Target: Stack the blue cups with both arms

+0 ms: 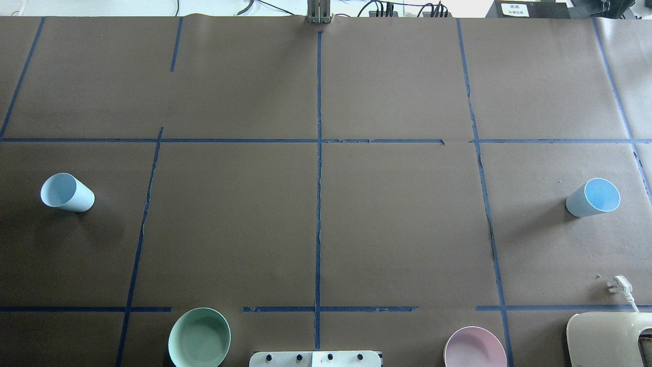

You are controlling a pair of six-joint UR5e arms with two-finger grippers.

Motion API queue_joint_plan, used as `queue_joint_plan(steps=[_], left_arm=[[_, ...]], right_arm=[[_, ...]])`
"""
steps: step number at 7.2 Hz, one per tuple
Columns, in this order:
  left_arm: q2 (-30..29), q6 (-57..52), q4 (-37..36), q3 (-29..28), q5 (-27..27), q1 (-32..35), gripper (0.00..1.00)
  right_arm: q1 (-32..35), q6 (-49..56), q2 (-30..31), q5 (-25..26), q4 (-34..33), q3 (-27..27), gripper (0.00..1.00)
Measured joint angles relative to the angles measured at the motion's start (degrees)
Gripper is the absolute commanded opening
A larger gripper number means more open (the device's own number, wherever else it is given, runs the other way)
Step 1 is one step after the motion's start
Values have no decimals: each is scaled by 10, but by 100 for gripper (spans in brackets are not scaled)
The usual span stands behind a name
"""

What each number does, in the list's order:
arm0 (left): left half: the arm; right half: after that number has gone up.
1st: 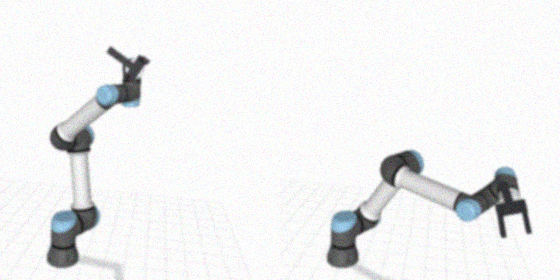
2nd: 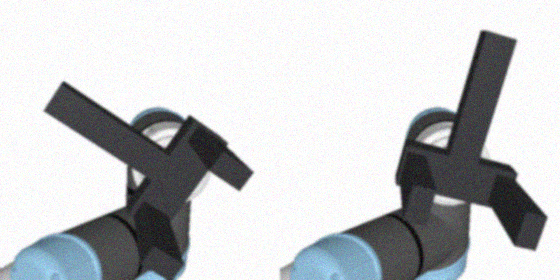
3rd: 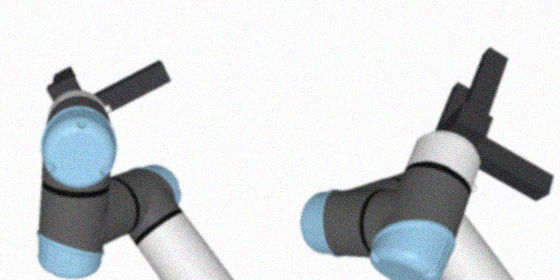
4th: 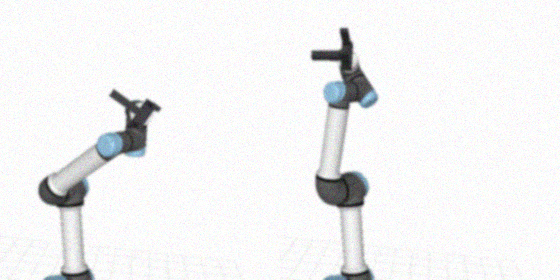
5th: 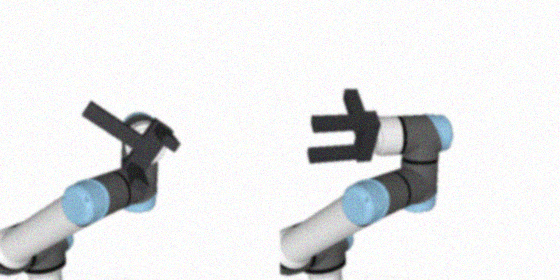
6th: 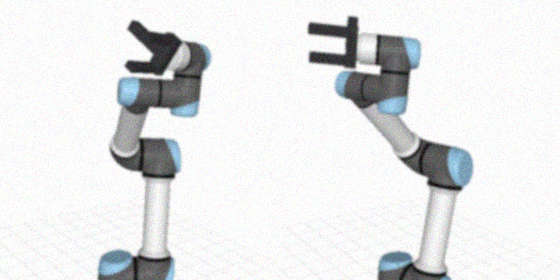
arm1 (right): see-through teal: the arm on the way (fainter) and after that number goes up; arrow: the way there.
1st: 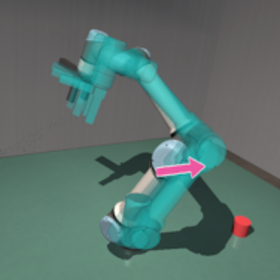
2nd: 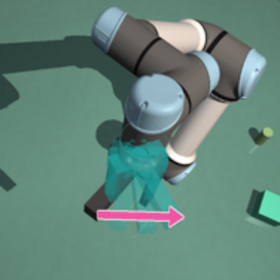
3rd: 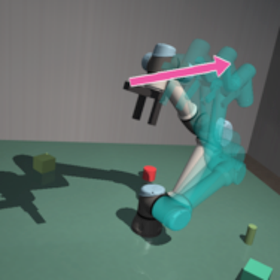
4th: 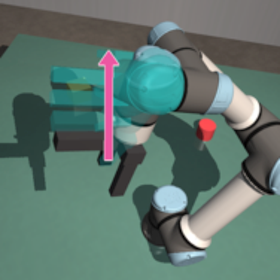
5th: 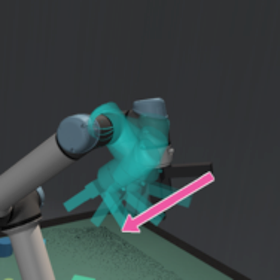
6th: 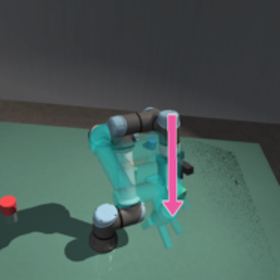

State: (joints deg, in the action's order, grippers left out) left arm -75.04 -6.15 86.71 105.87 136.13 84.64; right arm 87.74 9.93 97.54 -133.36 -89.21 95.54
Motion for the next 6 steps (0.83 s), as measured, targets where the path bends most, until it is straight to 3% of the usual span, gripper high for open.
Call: queue_joint_plan(steps=[4, 6], left_arm=[[-8, 2, 7, 3, -2, -1, 100], [-62, 5, 33, -4, 0, -3, 100]], right_arm=[[-3, 0, 1, -5, 0, 0, 100], [-5, 1, 1, -6, 0, 0, 100]])
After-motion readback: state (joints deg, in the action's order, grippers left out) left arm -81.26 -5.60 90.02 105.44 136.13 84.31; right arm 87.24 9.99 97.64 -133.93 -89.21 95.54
